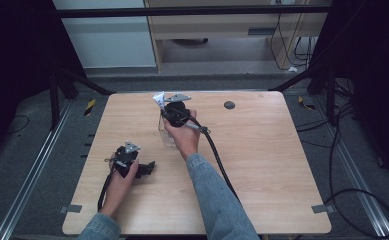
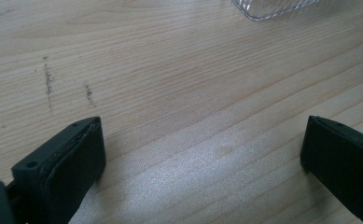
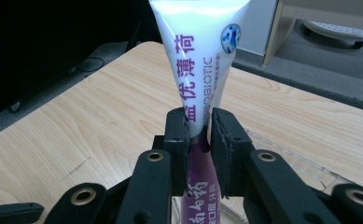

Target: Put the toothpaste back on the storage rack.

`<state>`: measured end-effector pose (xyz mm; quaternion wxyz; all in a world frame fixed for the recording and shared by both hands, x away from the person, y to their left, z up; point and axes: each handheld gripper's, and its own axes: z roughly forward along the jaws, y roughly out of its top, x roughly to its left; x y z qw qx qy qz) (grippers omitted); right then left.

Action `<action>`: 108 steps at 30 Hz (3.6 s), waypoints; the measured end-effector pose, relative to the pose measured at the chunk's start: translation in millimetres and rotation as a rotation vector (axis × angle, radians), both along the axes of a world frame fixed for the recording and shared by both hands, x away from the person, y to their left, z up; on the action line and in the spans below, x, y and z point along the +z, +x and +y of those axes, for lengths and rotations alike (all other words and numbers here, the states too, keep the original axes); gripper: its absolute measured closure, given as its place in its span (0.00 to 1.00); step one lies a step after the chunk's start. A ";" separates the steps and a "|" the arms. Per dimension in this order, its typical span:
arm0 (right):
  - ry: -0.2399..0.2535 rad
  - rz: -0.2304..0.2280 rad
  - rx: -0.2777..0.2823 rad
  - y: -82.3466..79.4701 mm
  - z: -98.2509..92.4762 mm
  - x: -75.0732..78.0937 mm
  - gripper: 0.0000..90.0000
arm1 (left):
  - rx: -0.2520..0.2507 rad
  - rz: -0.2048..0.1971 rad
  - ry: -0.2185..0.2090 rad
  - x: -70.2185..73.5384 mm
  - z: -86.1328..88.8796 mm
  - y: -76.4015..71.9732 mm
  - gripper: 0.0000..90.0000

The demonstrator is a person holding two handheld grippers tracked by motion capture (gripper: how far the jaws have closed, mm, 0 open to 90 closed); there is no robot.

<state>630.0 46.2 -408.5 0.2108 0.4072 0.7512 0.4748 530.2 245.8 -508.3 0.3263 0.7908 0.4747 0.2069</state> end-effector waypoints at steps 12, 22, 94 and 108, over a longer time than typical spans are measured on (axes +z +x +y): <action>0.001 -0.005 0.017 -6.7 -1.7 2.6 0.85 | 0.000 0.000 0.000 0.0 0.0 0.0 0.00; -0.003 -0.005 0.007 -9.8 -10.9 5.5 0.85 | 0.000 0.000 0.000 0.0 0.0 0.0 0.00; -0.110 0.053 0.009 -45.5 -106.4 27.3 0.10 | 0.000 0.000 0.001 0.0 -0.2 0.1 0.00; -0.142 0.043 -0.068 -57.5 -154.8 18.4 0.10 | 0.001 0.000 0.000 0.0 -0.2 0.1 0.00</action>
